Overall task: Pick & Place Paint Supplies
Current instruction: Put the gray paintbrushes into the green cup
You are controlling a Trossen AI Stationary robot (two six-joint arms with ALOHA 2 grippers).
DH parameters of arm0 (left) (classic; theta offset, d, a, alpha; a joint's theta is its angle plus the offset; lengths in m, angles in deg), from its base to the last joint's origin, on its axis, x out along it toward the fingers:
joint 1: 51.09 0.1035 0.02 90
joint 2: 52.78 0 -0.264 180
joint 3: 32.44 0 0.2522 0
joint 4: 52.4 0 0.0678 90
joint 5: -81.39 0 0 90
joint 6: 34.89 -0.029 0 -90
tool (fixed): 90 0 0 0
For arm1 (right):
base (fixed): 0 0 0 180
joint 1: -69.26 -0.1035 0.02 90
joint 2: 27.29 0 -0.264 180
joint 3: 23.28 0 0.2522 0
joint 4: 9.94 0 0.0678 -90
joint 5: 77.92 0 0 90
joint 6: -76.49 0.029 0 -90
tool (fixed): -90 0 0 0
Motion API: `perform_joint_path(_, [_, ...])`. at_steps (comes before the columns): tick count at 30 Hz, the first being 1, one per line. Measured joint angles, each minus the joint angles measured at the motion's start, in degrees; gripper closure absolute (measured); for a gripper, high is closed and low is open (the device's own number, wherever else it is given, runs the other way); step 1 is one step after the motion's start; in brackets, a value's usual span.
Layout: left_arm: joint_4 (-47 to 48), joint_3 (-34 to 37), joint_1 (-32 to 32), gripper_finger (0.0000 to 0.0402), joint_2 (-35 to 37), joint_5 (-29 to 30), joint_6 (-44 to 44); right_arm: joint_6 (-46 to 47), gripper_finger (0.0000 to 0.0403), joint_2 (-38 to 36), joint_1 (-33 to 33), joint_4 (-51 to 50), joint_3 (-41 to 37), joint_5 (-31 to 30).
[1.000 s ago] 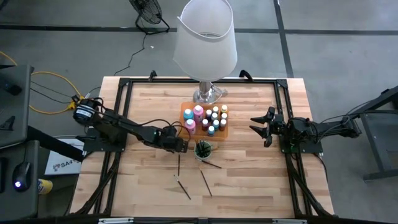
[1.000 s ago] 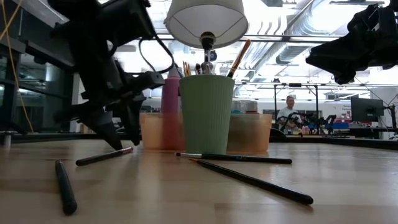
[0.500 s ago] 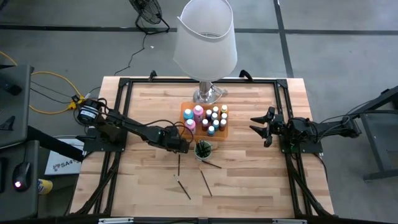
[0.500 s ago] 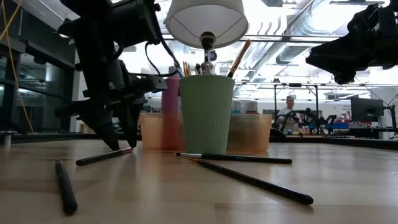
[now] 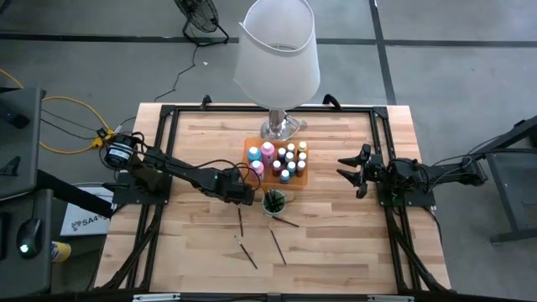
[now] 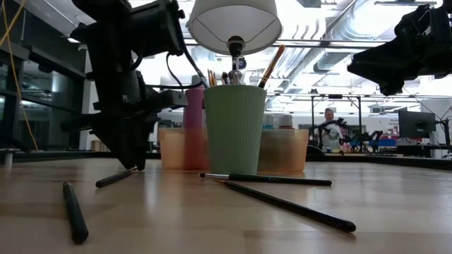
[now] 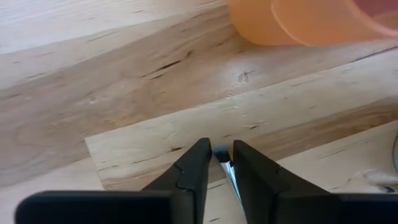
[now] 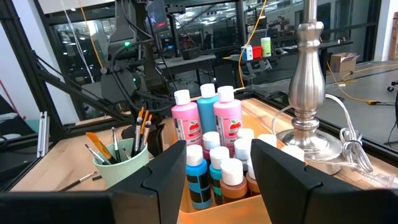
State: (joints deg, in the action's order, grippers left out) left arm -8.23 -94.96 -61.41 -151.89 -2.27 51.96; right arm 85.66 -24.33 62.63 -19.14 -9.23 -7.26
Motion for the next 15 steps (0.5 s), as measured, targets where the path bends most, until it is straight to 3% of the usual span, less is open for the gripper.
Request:
perform_joint_path(11, [1.1,0.0,0.0,0.0392,0.0,-1.5,0.0,0.0,0.0229,0.0,0.0,0.0,0.0,0.0])
perform_joint_path(15, [1.1,0.0,0.0,0.0394,0.0,-1.9,-0.9,0.0,0.0229,0.0,0.0,0.0,0.0,0.0])
